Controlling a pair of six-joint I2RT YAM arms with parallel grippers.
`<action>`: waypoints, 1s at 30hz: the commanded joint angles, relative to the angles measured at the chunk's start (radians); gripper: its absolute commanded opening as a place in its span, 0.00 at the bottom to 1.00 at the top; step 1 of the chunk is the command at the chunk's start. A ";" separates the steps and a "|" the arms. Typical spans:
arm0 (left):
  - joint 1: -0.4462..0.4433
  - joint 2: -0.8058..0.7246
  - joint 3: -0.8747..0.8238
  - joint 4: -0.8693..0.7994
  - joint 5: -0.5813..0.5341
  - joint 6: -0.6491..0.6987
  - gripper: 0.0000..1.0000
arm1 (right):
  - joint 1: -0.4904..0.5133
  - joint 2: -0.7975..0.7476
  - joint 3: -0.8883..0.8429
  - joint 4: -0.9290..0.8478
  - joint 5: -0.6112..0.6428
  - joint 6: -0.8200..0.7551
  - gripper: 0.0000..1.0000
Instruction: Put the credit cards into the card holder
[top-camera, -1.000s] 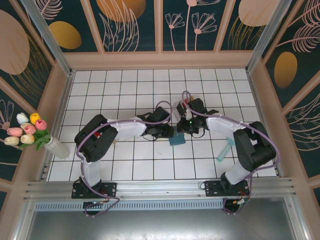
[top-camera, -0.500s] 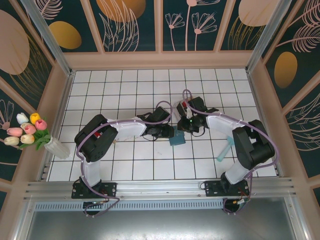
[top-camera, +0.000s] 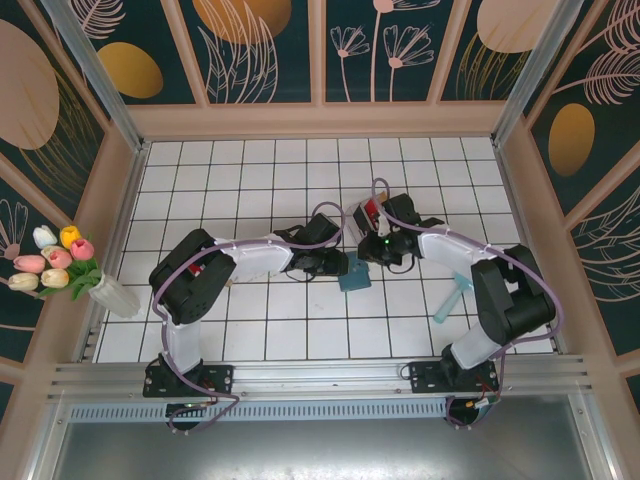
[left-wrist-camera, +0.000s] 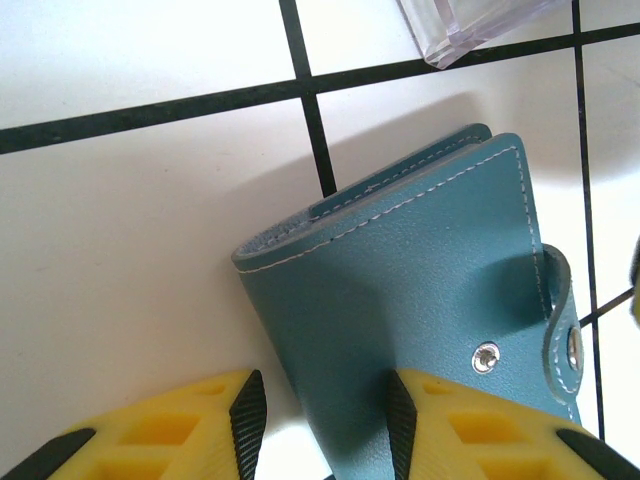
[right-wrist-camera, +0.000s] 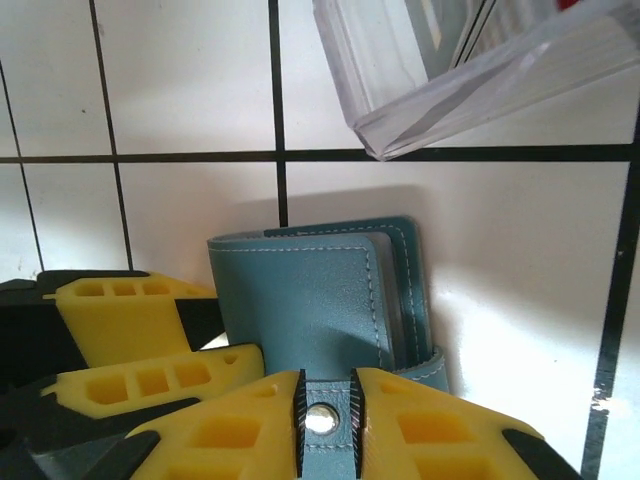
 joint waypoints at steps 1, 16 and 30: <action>-0.006 0.031 -0.020 -0.020 -0.033 0.022 0.41 | -0.009 -0.003 -0.025 -0.021 -0.039 -0.027 0.22; -0.006 0.037 -0.017 -0.022 -0.028 0.021 0.42 | 0.035 0.079 -0.001 -0.008 -0.060 -0.053 0.21; -0.006 0.036 -0.020 -0.009 -0.024 0.017 0.38 | 0.085 0.127 0.033 -0.074 0.023 -0.053 0.18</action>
